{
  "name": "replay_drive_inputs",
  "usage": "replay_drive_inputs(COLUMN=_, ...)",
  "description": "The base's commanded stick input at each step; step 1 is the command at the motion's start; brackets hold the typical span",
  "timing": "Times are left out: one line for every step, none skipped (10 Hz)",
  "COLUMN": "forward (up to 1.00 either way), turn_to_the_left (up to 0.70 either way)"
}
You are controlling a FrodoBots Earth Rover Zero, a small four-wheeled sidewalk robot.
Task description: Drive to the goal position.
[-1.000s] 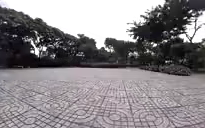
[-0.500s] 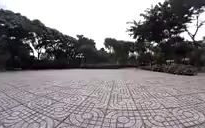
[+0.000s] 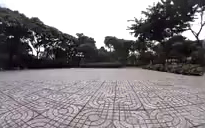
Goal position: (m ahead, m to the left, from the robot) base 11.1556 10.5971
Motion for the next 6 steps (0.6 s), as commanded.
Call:
replay_drive_inputs(forward=1.00, turn_to_the_left=0.00)
replay_drive_inputs(forward=1.00, turn_to_the_left=0.00)
replay_drive_inputs(forward=1.00, turn_to_the_left=0.00)
replay_drive_inputs(forward=1.00, turn_to_the_left=0.00)
replay_drive_inputs(forward=1.00, turn_to_the_left=0.00)
replay_drive_inputs(forward=1.00, turn_to_the_left=0.00)
